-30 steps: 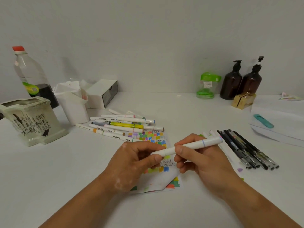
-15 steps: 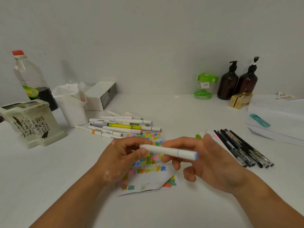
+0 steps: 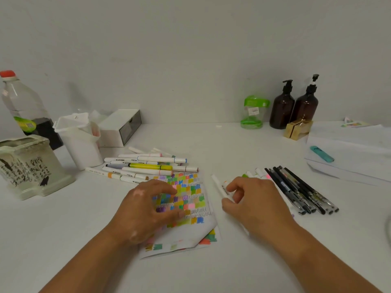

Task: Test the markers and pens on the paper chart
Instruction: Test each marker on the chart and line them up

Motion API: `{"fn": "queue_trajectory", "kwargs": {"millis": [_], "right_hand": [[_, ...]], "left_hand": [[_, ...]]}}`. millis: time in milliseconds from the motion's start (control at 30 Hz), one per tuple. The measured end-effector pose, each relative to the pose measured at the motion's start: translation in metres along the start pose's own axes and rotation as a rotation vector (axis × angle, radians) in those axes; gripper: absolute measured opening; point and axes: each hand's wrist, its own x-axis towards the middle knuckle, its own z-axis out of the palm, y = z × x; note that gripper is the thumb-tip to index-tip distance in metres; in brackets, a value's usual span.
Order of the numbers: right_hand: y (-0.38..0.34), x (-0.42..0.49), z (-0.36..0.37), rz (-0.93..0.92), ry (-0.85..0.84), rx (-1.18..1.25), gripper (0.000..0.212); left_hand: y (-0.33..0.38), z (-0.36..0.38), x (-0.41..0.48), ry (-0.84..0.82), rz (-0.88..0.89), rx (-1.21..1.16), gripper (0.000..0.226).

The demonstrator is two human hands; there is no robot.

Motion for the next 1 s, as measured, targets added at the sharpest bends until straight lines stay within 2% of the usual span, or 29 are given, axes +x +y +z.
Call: {"fn": "queue_trajectory", "kwargs": {"millis": [100,167,400,467,533,600,667,700,767,833,900,1000], "right_hand": [[0.009,0.005,0.004,-0.006,0.006,-0.222,0.022],[0.012,0.005,0.011,-0.018,0.014,-0.318,0.023],[0.028,0.015,0.012,0.047,0.125,-0.393,0.018],[0.030,0.016,0.012,0.047,0.142,-0.406,0.017],[0.031,0.016,0.011,0.051,0.144,-0.404,0.019],[0.030,0.014,0.009,0.053,0.153,-0.394,0.022],[0.026,0.012,0.005,0.030,0.173,-0.339,0.021],[0.023,0.010,0.003,0.006,0.167,-0.267,0.017],[0.016,0.005,-0.002,-0.078,0.070,-0.110,0.010],[0.006,-0.001,-0.006,-0.192,-0.129,-0.085,0.010],[-0.002,-0.006,-0.006,-0.266,-0.283,-0.122,0.007],[-0.011,-0.011,-0.001,-0.312,-0.369,-0.163,0.023]], "left_hand": [[0.002,0.003,0.001,-0.122,0.016,0.147,0.076],[0.002,0.005,0.000,-0.129,0.020,0.179,0.077],[0.012,0.013,-0.009,-0.128,0.109,0.220,0.076],[0.018,0.017,-0.012,-0.138,0.130,0.191,0.068],[0.021,0.016,-0.013,-0.100,0.144,0.149,0.046],[0.017,0.004,-0.009,0.073,0.118,0.174,0.023],[0.006,-0.015,-0.003,0.168,0.029,0.287,0.026],[-0.001,-0.024,-0.001,0.130,-0.024,0.366,0.032],[-0.012,-0.031,-0.001,0.009,-0.063,0.502,0.034],[-0.018,-0.029,-0.008,-0.029,-0.040,0.514,0.030],[-0.024,-0.028,-0.013,-0.002,-0.018,0.452,0.027],[-0.024,-0.032,-0.013,0.056,-0.018,0.255,0.022]]}}
